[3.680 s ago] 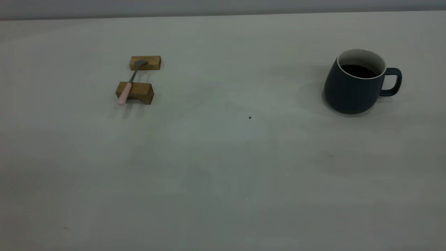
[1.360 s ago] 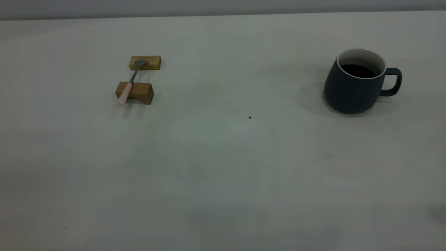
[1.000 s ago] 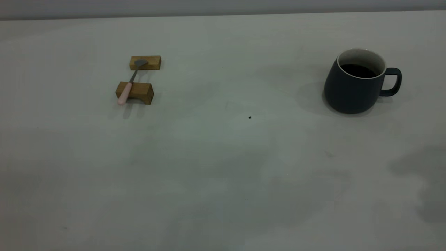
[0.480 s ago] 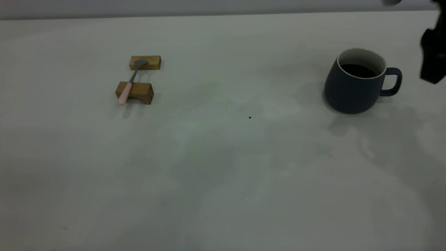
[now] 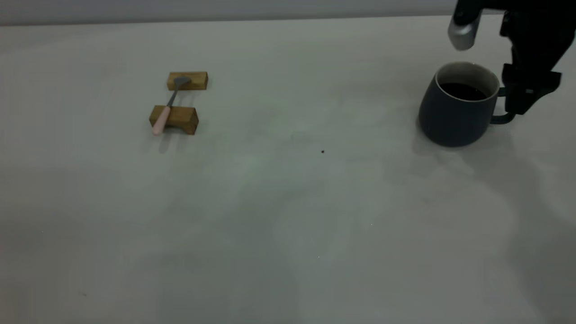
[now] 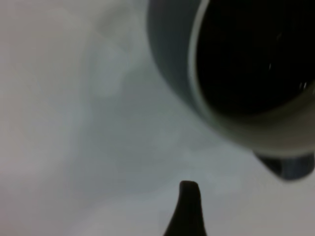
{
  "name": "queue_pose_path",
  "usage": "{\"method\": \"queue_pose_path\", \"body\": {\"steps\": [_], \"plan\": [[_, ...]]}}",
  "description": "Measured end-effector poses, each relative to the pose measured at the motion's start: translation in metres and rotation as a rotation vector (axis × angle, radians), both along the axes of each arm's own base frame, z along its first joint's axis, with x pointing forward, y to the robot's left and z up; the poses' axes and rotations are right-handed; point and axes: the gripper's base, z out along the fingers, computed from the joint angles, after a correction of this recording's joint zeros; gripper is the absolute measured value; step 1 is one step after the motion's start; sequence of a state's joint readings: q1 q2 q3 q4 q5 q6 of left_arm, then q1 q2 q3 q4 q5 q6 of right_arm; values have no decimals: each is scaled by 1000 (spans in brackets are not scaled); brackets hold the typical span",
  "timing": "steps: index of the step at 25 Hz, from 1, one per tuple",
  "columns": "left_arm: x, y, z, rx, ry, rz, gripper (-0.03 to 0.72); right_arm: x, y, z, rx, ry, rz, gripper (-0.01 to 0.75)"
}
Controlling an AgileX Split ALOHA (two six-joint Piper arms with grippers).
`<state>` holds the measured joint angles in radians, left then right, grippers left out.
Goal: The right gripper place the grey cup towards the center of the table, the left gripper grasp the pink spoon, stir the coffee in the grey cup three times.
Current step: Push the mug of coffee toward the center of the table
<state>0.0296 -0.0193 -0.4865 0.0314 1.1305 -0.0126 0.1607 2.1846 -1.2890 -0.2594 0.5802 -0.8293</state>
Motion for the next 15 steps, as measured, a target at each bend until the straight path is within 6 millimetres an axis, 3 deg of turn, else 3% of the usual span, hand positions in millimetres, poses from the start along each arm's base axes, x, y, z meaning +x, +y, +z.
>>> {"method": "queue_pose_path", "body": {"steps": [6, 15], "plan": [[0, 0, 0, 0, 0, 0, 513, 18, 2, -20, -13, 11, 22, 718], [0, 0, 0, 0, 0, 0, 513, 21, 2, -42, -30, 47, 35, 713]]}}
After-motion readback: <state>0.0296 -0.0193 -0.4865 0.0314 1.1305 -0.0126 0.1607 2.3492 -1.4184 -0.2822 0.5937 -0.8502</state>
